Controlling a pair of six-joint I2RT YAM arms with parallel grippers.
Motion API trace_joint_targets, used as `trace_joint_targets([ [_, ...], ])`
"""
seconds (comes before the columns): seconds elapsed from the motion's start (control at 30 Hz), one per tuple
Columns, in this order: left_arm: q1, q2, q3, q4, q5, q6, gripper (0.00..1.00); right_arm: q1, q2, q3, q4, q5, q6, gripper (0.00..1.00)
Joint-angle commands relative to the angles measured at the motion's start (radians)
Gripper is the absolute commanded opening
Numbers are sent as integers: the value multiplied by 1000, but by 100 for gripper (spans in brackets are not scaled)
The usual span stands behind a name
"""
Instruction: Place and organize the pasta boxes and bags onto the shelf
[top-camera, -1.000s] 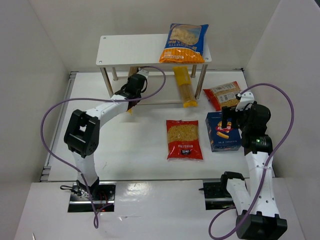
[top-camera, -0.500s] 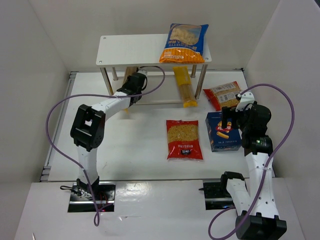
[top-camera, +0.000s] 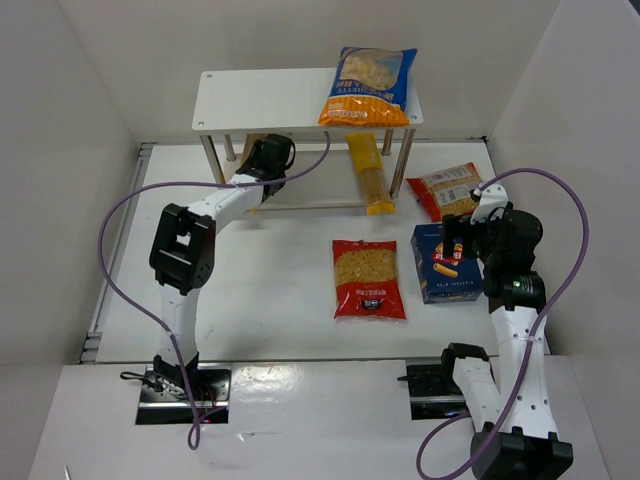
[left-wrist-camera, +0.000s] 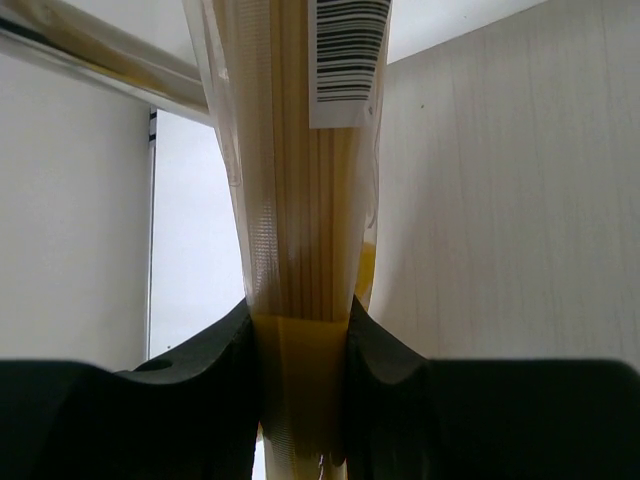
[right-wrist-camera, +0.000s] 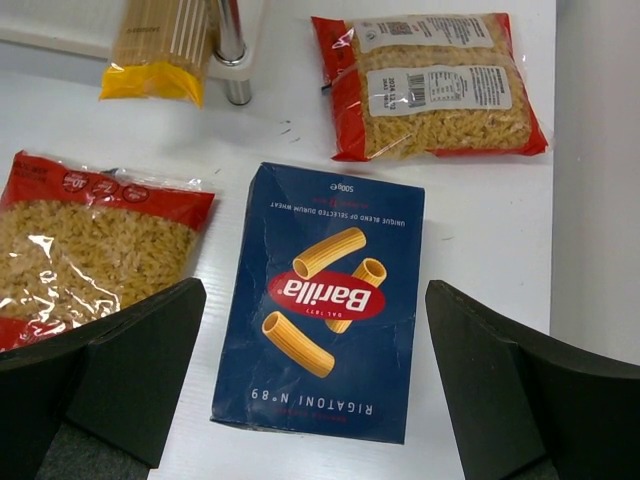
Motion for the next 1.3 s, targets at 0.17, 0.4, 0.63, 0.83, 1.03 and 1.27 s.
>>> trace_joint_targets([
  [0.17,-4,1,99,62,-83,7,60,-8,-17,-5,5,-21,-18,99],
  [0.4,-4,1,108,53,-83,7,87,-8,-26,-5,-4,-30,-18,99],
  [0.63,-51,-21,56,22,-74,7,92,-8,-26,-5,-4,-30,-27,99],
  [0.83,-158,-133,-94,-24,-39,-11,93,-8,-35,-5,-4,-39,-27,99],
  [1.03,-258,-266,-240,-151,-2,-76,94,-8,-69,-5,-4,-48,-27,99],
  [1.27,-286,-453,-348,-315,49,-129,95,-8,-89,-15,-4,-57,-37,99],
])
